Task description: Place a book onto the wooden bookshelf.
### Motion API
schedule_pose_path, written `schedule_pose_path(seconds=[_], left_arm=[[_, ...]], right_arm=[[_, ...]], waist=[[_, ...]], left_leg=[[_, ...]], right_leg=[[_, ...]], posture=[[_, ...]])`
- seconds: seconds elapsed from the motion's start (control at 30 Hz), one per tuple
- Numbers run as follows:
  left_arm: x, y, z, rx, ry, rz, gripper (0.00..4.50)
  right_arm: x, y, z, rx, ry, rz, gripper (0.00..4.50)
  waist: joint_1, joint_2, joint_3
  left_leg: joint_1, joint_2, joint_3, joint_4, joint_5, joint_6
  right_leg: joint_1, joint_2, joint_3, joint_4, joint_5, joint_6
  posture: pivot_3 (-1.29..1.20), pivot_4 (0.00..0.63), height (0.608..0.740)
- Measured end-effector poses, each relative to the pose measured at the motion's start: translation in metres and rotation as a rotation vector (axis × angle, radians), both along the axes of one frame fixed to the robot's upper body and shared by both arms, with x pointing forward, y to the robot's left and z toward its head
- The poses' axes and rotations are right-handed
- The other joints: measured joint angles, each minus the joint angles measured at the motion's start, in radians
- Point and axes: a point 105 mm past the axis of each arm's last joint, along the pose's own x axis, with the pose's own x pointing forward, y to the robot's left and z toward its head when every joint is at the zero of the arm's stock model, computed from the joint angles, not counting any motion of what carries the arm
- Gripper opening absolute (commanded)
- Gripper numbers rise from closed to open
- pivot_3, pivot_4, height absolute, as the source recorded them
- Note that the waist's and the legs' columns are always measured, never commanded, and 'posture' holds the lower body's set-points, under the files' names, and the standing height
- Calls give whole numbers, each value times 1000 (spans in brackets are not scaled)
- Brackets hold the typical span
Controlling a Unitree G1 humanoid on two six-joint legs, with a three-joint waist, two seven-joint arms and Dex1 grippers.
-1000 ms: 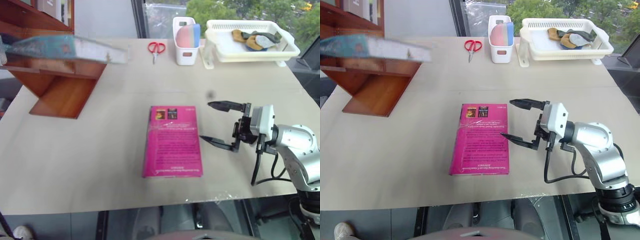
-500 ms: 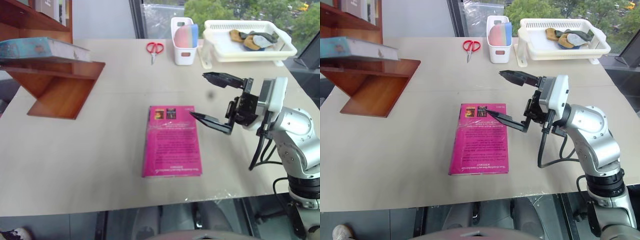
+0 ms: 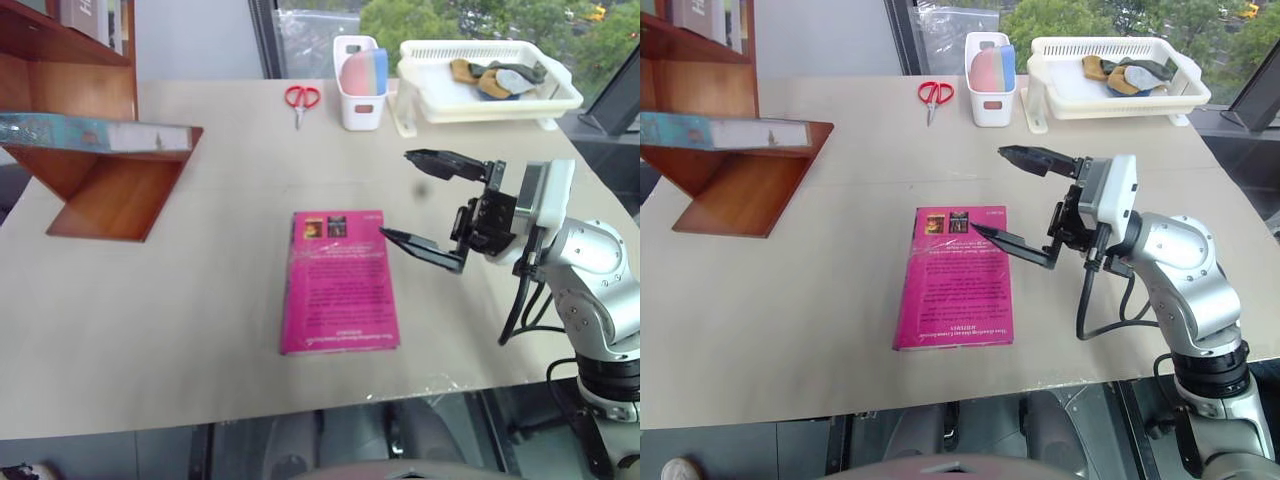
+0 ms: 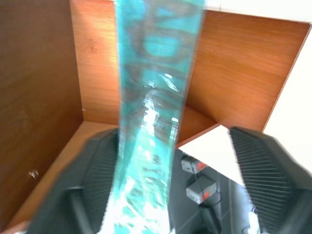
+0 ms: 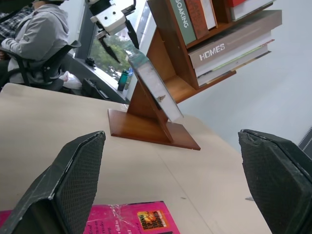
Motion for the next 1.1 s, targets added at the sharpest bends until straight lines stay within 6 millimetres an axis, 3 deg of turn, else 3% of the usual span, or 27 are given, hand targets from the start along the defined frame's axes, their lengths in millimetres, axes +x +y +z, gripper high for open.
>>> schedule_pose_path(seconds=[0.17,0.23,0.27,0.3,0.43,0.5,0.57,0.6,0.63,0.7,0.73,0.77,0.83,0.93,1.03,1.1], left_arm=[[-8,-3,-2,-87,-92,-76,3747],[-12,-10,20,-290,-242,-147,3747],[-12,-10,21,-298,-249,-149,3747],[-15,-13,31,-448,-281,-173,3747],[-29,-23,33,-746,-182,-235,3747],[-35,-36,19,-880,-44,-252,3747],[-39,-70,11,-1073,75,-348,3747],[-45,-107,11,-1200,146,-474,3747],[-46,-112,11,-1206,159,-490,3747],[-52,-141,15,-1306,179,-598,3747],[-59,-175,9,-1389,252,-724,3747],[-63,-196,0,-1454,326,-778,3747],[-65,-219,-19,-1565,420,-792,3747],[-49,-235,-67,-1689,422,-632,4442],[-23,-232,-128,-1739,286,-335,4442],[-11,-223,-151,-1646,140,-196,4442]], right_arm=[[4,-2,-4,-8,16,9,4500],[6,-3,-8,-22,30,8,4500],[6,-3,-8,-22,30,8,4500],[5,-5,-12,-34,42,11,4500],[6,-8,-27,-56,108,4,4500],[6,-10,-31,-72,132,9,4500],[7,-11,-34,-83,150,6,4500],[8,-12,-37,-96,162,7,4500],[8,-12,-37,-97,164,7,4500],[7,-15,-41,-112,193,12,4500],[8,-18,-47,-130,246,6,4500],[9,-20,-50,-138,279,-2,4500],[10,-23,-56,-158,320,-20,4500],[16,-33,-57,-151,334,-100,4500],[20,-46,-75,-214,352,-214,4500],[22,-53,-86,-244,359,-289,4500]], waist=[[0,0,0],[3,-1,-1],[3,-1,-1],[3,-1,-1],[-1,-2,-1],[-6,-1,-1],[-4,-1,0],[0,-2,-1],[0,-2,-1],[3,0,0],[4,2,-1],[4,2,-1],[2,2,-1],[-4,3,-2],[-2,1,-2],[3,1,-2]], left_leg=[[0,0,0,2,0,0],[0,0,-1,3,0,0],[0,0,-1,3,0,0],[0,0,-1,3,0,0],[0,0,-2,3,0,0],[2,2,-2,4,0,0],[2,4,-3,4,0,-1],[3,4,-4,5,1,-1],[4,4,-4,5,1,-1],[7,3,-4,6,1,-1],[11,0,-4,6,1,-1],[11,-1,-3,6,1,-1],[11,-1,-4,8,1,-1],[13,-2,-2,7,1,-1],[11,-2,-3,6,1,-1],[10,-2,-3,7,1,-1]], right_leg=[[0,0,-1,1,0,0],[1,0,-2,2,0,0],[1,0,-2,2,0,0],[1,0,-2,2,0,0],[2,-2,-2,2,0,0],[2,-2,-2,5,0,0],[2,-2,-3,8,-1,-2],[4,-2,-4,9,-1,-2],[4,-2,-4,10,-1,-2],[8,-3,-3,9,-1,-1],[11,-6,-2,11,-3,0],[11,-6,-2,12,-2,1],[10,-4,-1,14,-2,0],[11,-2,2,15,-2,0],[10,0,2,13,-2,0],[9,0,2,12,-3,-1]], posture=[[0,150,740],[0,150,740],[0,150,740],[0,150,740],[0,150,740],[0,150,740],[0,150,740],[0,150,740],[0,150,740],[0,150,740],[0,150,740],[0,150,740],[0,150,740],[0,150,740],[0,150,740],[0,150,740]])
